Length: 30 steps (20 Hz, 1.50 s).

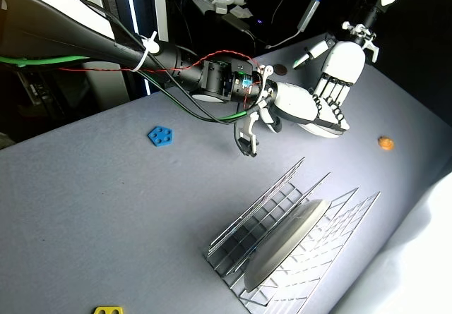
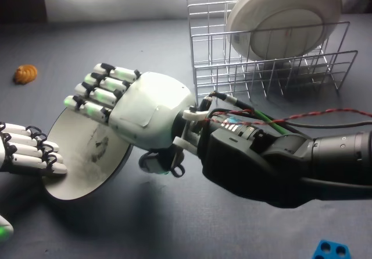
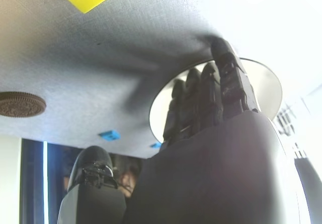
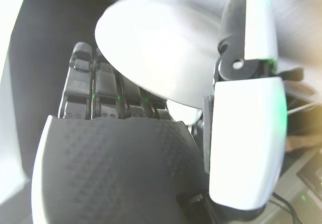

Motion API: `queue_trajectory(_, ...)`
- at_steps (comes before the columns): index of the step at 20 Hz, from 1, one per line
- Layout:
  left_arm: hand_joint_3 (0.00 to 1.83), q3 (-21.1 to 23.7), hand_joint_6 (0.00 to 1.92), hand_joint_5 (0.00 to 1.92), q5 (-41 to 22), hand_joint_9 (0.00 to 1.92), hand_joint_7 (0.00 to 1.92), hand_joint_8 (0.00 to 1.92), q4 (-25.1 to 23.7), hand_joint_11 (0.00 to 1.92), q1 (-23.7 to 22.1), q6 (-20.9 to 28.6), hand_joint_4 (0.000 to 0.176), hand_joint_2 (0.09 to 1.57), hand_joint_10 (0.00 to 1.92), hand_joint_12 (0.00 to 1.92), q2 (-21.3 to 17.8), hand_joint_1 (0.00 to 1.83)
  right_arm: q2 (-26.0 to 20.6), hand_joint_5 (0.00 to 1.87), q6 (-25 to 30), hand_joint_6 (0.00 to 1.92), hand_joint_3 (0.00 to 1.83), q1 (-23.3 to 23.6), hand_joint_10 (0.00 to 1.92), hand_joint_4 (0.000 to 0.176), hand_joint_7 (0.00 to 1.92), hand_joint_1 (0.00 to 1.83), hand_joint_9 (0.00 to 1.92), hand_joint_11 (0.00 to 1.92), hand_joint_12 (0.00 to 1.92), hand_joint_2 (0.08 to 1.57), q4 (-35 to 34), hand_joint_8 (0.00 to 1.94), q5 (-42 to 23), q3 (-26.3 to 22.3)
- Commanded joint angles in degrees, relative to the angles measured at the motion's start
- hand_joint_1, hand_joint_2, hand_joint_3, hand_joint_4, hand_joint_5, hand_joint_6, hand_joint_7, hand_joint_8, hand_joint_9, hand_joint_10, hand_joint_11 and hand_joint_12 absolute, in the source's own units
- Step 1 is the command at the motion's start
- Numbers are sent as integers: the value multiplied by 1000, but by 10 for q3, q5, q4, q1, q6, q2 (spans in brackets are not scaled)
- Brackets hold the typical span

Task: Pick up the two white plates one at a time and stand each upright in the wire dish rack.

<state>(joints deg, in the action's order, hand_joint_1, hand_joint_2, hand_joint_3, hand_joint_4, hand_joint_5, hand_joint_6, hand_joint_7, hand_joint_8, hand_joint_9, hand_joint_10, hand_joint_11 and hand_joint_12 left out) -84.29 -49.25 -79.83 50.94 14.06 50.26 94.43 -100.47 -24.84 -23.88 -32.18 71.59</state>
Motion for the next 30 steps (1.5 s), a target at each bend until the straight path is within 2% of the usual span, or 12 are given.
queue_trajectory(1,0,5,0,157,-12,155,169,0,-43,0,5,4,0,1067,0,354,15,0,3,0,2,0,13,1,0,0,0,1093,0,0,0,960,20,0,-62,2)
queue_trajectory(6,1,5,0,148,-12,136,152,0,-43,0,4,4,0,1067,0,350,16,0,13,85,3,10,10,0,5,0,58,1078,31,0,164,1040,20,7,-68,7)
queue_trajectory(8,0,5,3,162,-12,152,167,3,-43,0,4,4,0,1065,4,406,16,0,15,204,3,23,9,-1,38,0,200,1091,158,0,621,1078,20,18,-71,7)
queue_trajectory(9,1,5,0,160,-12,151,166,1,-43,0,4,4,0,1069,1,377,16,0,16,414,3,86,24,-1,131,0,450,1088,397,0,1283,1147,20,77,-73,7)
queue_trajectory(10,0,5,0,144,-12,132,145,1,-43,0,4,4,0,1068,0,336,16,0,16,491,3,109,28,-1,165,0,529,1080,465,0,1444,1180,20,87,-74,7)
queue_trajectory(13,1,5,0,166,-12,147,167,1,-43,0,4,4,0,1071,1,377,16,0,16,742,4,155,11,-5,282,0,791,1119,703,285,1403,1199,20,94,-80,6)
queue_trajectory(14,0,5,2,172,-12,156,178,4,-43,0,4,4,0,1069,4,388,16,0,16,744,4,1081,7,-7,335,0,861,1102,752,350,1408,1227,20,84,-83,6)
queue_trajectory(15,0,5,3,167,-12,179,195,9,-43,0,4,4,0,1068,12,390,16,0,16,780,5,1313,0,-9,433,8,861,1172,919,582,1349,1202,20,1110,-86,6)
queue_trajectory(16,0,6,3,167,-11,179,195,9,-43,0,4,4,0,1068,12,390,15,0,16,780,7,1313,0,-10,433,8,861,1172,919,582,1349,1202,15,1110,-89,6)
queue_trajectory(17,0,6,3,164,-11,172,187,3,-43,0,3,4,0,1067,5,401,15,0,16,867,7,1166,0,-11,1152,0,951,1360,900,702,1293,1135,8,986,-89,6)
queue_trajectory(21,0,10,2,189,-10,182,198,2,-43,0,-29,4,0,1069,3,423,4,0,15,968,7,942,0,-13,1055,0,1054,1386,1038,839,1242,1079,4,823,-93,5)
queue_trajectory(30,0,19,4,146,-12,149,159,5,-43,0,-185,9,0,1074,5,359,-33,0,3,919,2,1081,2,-25,1164,0,979,1373,928,737,1289,1113,4,941,-96,-6)
